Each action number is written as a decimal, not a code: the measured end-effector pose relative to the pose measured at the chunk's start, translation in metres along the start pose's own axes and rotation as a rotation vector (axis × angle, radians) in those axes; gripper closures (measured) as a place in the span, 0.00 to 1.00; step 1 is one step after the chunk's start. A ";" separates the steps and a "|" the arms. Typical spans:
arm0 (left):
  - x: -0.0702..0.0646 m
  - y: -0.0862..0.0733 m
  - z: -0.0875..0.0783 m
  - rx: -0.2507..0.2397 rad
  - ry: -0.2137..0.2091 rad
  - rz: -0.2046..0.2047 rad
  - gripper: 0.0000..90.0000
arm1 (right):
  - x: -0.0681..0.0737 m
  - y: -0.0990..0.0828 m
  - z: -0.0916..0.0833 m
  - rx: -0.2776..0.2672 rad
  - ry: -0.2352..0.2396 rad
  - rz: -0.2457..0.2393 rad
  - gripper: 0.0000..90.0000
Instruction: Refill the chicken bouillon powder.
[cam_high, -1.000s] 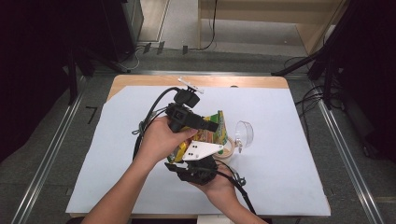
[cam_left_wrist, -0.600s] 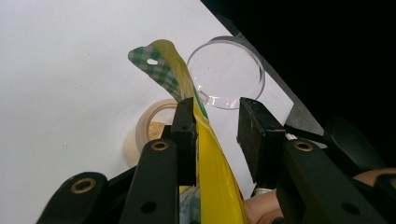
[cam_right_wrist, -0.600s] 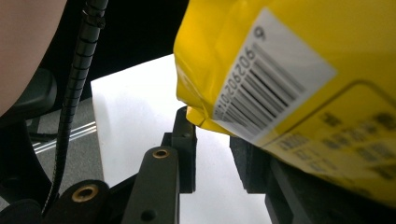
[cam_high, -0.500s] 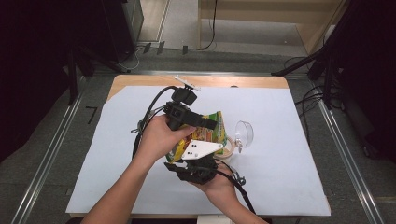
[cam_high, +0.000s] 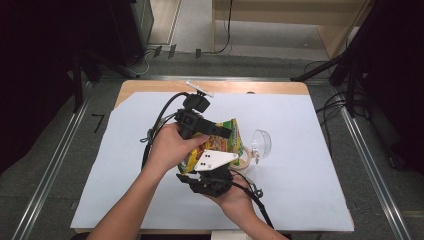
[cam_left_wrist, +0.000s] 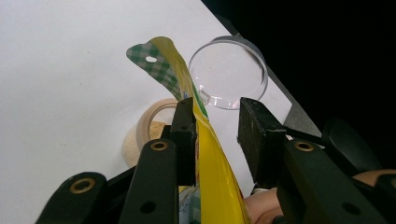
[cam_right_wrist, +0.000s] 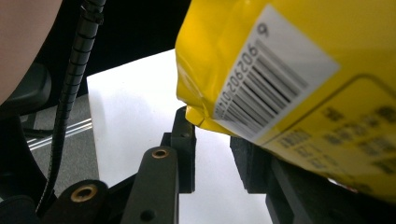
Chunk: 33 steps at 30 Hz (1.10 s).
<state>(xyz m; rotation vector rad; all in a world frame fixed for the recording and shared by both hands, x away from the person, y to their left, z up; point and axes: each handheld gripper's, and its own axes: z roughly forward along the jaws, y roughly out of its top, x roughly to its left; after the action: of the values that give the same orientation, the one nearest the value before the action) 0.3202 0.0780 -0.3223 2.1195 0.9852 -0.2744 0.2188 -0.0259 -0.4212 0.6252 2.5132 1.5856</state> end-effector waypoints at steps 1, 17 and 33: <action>0.000 0.000 0.000 -0.001 0.000 0.002 0.76 | 0.000 0.000 0.000 -0.001 0.000 0.000 0.81; -0.007 0.000 0.000 -0.006 0.036 0.029 0.76 | -0.002 -0.001 0.001 -0.010 0.004 0.014 0.80; -0.010 0.001 0.000 0.008 0.027 0.026 0.77 | -0.002 -0.002 0.002 -0.014 -0.003 0.015 0.80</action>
<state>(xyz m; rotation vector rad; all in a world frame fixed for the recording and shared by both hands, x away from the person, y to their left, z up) 0.3135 0.0723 -0.3166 2.1471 0.9726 -0.2382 0.2213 -0.0255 -0.4239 0.6455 2.4984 1.6048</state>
